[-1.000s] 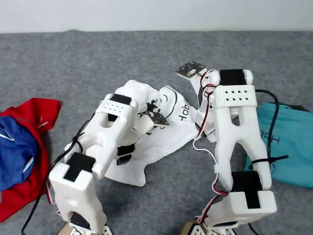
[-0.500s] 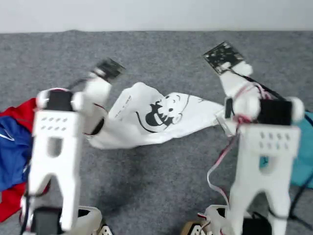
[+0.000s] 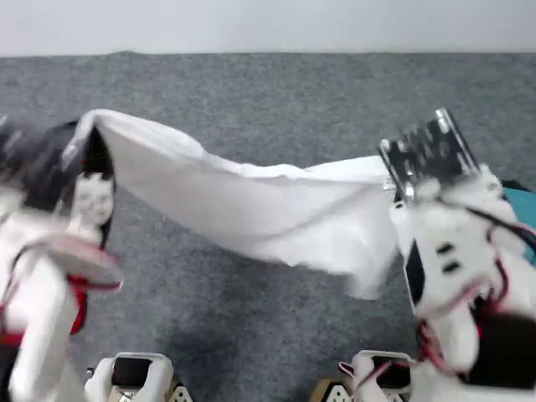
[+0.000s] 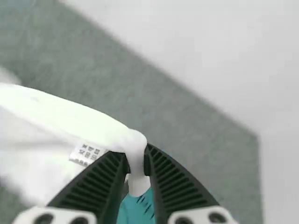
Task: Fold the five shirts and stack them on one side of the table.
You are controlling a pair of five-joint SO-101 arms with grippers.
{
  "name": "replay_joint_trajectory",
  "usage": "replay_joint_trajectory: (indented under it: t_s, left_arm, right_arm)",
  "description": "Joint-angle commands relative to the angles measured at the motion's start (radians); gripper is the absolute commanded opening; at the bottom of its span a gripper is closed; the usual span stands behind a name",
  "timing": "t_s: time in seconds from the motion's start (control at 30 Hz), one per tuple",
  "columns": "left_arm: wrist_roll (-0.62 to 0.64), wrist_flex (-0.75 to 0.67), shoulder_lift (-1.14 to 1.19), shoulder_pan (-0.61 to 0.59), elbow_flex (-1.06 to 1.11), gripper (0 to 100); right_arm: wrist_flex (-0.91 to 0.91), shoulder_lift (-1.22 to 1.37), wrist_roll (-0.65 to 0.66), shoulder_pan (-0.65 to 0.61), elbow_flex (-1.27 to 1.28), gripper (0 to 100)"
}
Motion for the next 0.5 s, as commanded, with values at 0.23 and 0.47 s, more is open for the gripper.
replay_joint_trajectory:
  t_s: [0.23, 0.47]
  left_arm:
    - [-0.127, -0.066, -0.181, -0.008, -0.045, 0]
    - [-0.361, -0.066, -0.226, -0.012, -0.193, 0]
  right_arm:
    - [-0.154, -0.245, 0.138, 0.021, -0.009, 1.0]
    - [-0.217, -0.331, 0.166, 0.174, -0.006, 1.0]
